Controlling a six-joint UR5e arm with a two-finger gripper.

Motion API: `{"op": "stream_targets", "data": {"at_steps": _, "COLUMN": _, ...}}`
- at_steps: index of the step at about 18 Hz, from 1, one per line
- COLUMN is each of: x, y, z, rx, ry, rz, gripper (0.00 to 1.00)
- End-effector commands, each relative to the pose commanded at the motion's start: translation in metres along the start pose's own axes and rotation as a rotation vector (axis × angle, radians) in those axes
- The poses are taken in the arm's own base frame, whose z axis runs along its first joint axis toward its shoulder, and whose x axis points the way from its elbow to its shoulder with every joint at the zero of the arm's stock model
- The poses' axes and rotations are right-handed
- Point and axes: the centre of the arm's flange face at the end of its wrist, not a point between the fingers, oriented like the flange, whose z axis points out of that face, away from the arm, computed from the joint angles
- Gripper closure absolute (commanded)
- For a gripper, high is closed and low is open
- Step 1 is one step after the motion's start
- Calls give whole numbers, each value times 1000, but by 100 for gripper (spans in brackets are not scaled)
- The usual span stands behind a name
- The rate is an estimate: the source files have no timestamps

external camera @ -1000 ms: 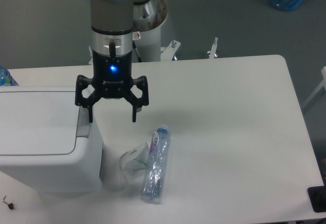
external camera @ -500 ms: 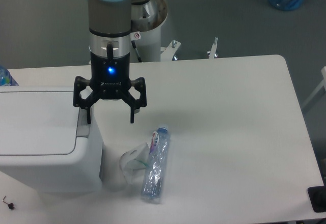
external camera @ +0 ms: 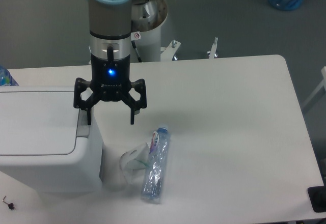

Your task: Open the trash can

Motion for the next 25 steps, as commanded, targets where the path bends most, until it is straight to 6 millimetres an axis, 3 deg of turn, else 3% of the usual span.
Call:
{"op": "stream_targets", "data": {"at_steps": 16, "x": -1, "y": 0, "z": 4, "rx": -6, "ry": 1, "rz": -4, "gripper": 0}}
{"op": "stream_targets", "data": {"at_steps": 25, "x": -2, "y": -26, "z": -26, "rx": 71, "ry": -23, "rz": 34, "gripper": 0}}
